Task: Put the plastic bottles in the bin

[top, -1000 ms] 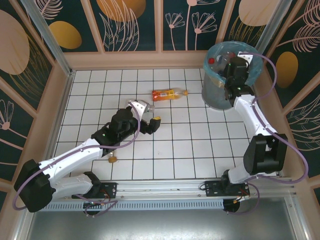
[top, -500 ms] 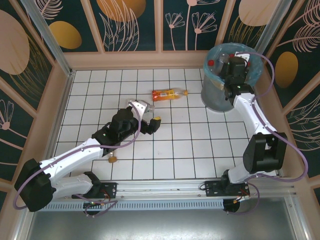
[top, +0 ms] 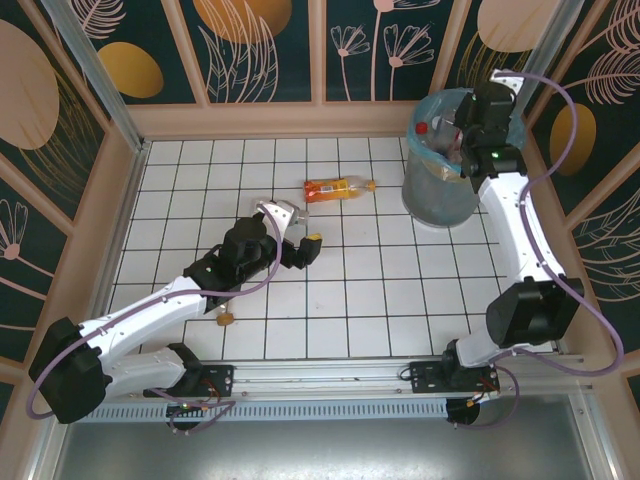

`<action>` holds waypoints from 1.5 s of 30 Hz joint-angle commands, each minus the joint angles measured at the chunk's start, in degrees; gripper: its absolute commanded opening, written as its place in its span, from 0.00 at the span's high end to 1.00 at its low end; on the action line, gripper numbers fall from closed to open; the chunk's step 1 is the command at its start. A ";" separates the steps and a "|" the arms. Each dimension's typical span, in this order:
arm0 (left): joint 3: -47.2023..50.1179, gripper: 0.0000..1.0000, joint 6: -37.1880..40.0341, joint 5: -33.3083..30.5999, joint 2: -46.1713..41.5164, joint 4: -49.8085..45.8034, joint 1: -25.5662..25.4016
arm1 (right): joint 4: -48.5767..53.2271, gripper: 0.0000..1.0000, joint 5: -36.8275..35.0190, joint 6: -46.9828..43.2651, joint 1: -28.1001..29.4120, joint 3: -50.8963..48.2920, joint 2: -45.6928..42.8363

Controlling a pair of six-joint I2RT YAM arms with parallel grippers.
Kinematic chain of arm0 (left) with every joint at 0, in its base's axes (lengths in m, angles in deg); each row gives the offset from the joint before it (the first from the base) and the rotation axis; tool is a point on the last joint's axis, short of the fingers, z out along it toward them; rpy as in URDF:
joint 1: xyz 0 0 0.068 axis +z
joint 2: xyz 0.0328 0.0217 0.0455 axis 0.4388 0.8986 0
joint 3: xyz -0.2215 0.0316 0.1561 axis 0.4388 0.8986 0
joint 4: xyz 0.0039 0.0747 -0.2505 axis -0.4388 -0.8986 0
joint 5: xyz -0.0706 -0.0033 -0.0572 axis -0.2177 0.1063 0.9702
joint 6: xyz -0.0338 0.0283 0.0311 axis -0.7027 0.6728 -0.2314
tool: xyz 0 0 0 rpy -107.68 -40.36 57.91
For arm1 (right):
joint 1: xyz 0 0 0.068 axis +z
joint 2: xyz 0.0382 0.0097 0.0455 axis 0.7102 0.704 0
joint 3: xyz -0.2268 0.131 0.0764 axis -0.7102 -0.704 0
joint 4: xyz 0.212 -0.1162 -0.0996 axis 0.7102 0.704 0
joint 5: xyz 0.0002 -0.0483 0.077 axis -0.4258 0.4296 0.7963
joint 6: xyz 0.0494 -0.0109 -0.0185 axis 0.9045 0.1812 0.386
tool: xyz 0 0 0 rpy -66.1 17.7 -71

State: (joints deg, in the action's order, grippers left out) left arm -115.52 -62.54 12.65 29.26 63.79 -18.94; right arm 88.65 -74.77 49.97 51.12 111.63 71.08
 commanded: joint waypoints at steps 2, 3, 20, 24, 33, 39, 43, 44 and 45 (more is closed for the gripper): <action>-0.73 0.01 0.43 -0.51 -0.72 -0.84 -0.02 | 7.88 0.67 -0.76 1.52 -0.57 2.86 5.99; -0.74 0.02 0.46 -0.49 -0.79 -1.00 0.01 | 9.31 0.69 -0.58 2.35 -0.71 3.43 6.75; -0.13 0.01 0.20 -0.43 -0.74 -0.54 -0.07 | 15.65 0.75 11.51 8.00 -5.64 -5.47 6.74; -0.42 0.02 0.09 -0.85 -0.50 -1.00 -0.01 | 16.28 0.76 12.68 7.86 -6.36 -5.27 7.62; -3.61 0.01 -0.63 -3.52 -0.97 -5.16 -0.01 | 17.72 0.52 11.26 9.35 -4.80 3.60 2.68; -5.77 0.02 -3.05 -6.76 -3.48 -8.49 0.01 | 14.68 0.37 2.57 8.68 0.65 6.38 -4.44; -6.80 0.02 -5.86 -10.43 -5.65 -12.18 0.01 | 13.00 0.36 -3.68 6.80 6.89 6.42 -7.99; -7.01 0.02 -6.74 -11.06 -6.24 -13.37 0.05 | 12.88 0.36 -4.77 6.51 8.76 6.61 -8.71; -7.27 0.01 -7.51 -11.58 -6.73 -14.40 0.11 | 12.56 0.36 -5.36 6.27 10.61 6.69 -9.23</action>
State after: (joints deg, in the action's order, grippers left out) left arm -120.84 -66.78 4.63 24.41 53.54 -18.94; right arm 103.44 -74.23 57.71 58.46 116.35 64.22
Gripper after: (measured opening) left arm 0.985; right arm 0.641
